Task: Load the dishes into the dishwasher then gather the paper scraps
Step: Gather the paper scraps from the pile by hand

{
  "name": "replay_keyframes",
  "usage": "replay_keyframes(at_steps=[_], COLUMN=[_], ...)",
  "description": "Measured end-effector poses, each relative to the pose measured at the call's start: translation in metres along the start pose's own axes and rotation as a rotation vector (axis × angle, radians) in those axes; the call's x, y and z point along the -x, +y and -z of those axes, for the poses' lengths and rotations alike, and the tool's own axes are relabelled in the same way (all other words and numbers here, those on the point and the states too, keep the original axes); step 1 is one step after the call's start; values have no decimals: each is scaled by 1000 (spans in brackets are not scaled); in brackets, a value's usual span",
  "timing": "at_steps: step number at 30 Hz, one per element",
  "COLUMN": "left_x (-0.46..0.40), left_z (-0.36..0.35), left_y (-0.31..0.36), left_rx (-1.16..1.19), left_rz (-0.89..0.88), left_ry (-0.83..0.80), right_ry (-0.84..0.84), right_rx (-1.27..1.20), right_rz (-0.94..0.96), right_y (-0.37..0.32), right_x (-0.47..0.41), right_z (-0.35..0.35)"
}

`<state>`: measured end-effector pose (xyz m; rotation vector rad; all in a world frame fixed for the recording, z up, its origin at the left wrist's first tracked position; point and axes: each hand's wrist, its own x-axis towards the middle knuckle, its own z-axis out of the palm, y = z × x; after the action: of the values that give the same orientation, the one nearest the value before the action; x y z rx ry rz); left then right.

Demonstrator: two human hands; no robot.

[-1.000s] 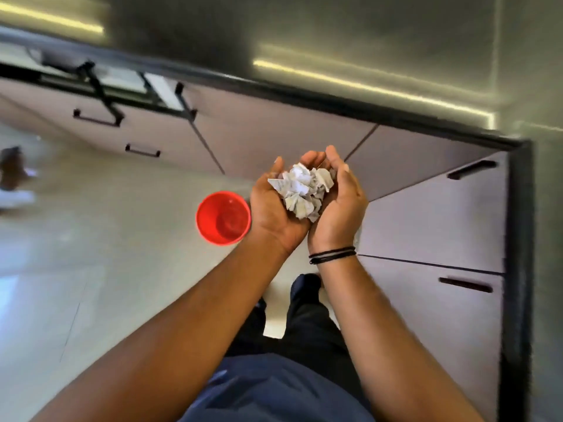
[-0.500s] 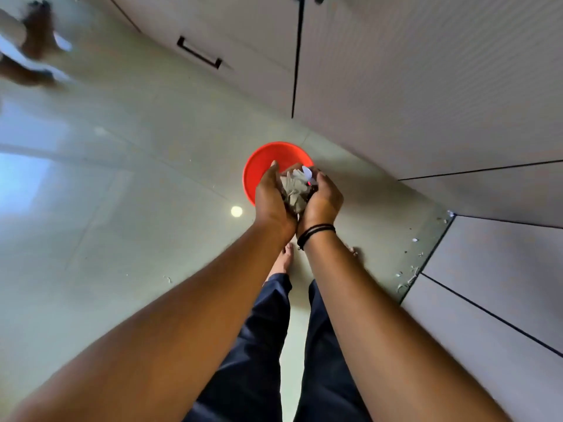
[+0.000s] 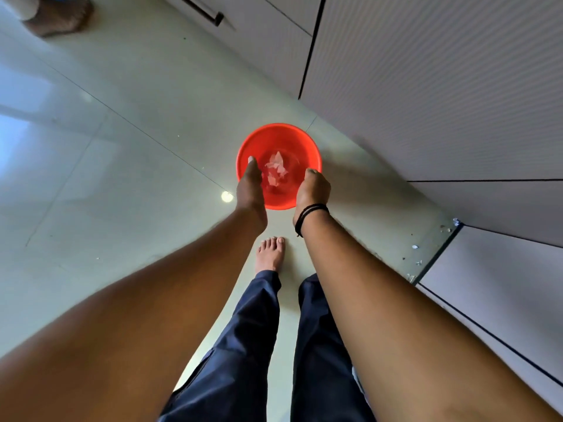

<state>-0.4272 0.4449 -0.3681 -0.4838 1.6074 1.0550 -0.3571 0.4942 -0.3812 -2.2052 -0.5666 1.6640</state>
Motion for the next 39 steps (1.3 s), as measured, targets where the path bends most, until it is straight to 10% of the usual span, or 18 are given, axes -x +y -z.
replay_keyframes(at_steps=[25,39], left_x=[384,549], left_z=[-81,-253], left_y=[10,-124], left_rx=[-280,-743], left_rz=[20,-73], left_ry=[-697,-1080], right_ry=[-40,342], right_rx=[-664,-1028], right_rz=[208,472], right_y=[-118,-100], right_x=[288,325], right_z=[324,580])
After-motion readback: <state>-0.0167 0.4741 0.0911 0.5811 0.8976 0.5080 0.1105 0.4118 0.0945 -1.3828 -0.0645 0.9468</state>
